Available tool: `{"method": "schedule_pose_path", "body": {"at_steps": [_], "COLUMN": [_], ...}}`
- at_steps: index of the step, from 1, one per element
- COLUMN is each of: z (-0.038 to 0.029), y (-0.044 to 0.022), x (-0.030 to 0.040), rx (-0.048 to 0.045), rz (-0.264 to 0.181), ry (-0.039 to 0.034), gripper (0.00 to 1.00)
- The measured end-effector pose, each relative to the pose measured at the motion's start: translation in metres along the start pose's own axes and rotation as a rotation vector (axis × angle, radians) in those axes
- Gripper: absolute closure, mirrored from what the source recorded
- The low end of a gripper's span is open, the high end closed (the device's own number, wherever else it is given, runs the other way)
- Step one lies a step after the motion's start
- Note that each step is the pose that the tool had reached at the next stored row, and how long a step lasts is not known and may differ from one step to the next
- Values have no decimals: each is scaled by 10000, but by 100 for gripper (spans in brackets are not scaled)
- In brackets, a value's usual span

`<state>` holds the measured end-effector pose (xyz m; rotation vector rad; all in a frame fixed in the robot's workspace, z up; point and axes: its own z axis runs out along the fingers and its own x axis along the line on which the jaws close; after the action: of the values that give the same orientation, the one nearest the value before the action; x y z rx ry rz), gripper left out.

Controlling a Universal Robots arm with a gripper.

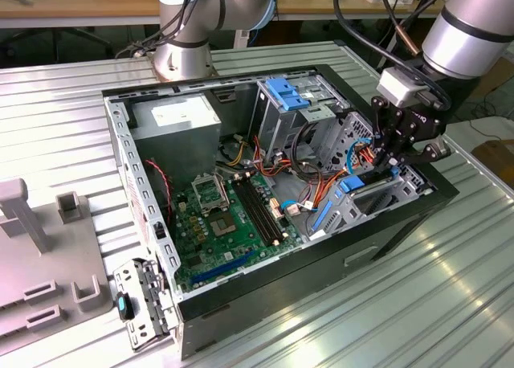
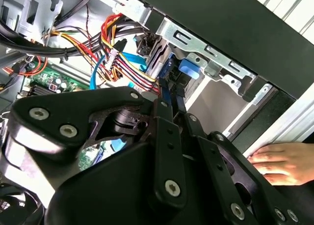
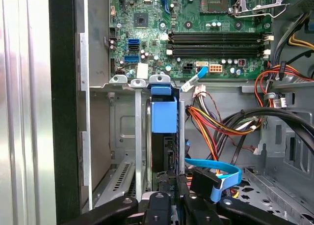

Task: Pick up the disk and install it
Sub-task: 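Insert the first disk wire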

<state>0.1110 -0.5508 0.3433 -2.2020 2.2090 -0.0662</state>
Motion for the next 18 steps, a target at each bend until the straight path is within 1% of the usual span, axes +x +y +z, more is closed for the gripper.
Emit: {"method": "schedule_pose_path", "body": {"at_steps": [1,3,4,5,7,9,12,13,15,18], "z": [6,18,19,17,-9,-22,-26,-27,-25,-25], "y": [0,0,0,0,-2,-2,-3,-8,-45,-45], "x": [1,0,0,0,0,0,0,-1,-1,-1], "rx": [-3,-8,-9,-8,-7,-8,-9,-9,-8,-8], "rz": [-1,1,1,1,1,1,1,1,1,-29], "ry": [-8,-47,-53,-55,-69,-55,-54,-53,-55,-56], "gripper": [83,83,83,83,83,83,83,83,83,83]}}
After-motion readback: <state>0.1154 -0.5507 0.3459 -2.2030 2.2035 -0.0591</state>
